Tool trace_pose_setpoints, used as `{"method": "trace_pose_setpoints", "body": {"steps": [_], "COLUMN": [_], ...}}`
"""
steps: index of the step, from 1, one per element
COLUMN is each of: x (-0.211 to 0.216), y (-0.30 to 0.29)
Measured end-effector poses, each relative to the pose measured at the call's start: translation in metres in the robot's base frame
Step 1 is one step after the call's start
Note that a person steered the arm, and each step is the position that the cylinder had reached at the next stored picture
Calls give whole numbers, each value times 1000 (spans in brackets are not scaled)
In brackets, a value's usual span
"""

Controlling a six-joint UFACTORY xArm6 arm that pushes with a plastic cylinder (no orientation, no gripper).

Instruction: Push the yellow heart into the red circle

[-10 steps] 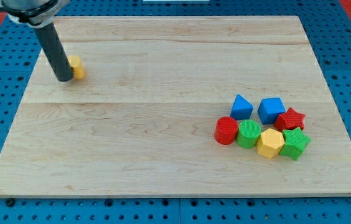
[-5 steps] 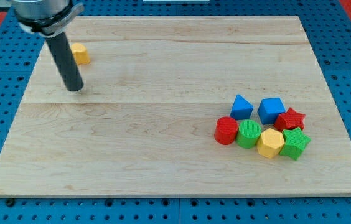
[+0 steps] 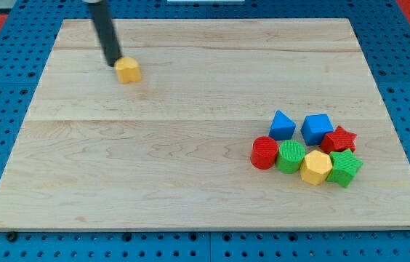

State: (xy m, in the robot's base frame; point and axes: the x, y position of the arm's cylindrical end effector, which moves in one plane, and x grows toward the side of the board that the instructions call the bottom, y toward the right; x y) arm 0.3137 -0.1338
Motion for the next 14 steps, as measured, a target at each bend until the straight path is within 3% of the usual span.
{"method": "trace_pose_setpoints", "body": {"steps": [1,2,4,5,6,9,10,11,12,13,14], "x": [0,26,1,37,78,88,46,48,89,114,103], "y": [52,50,-1,-28,51,158,139,83,143,164,178]}}
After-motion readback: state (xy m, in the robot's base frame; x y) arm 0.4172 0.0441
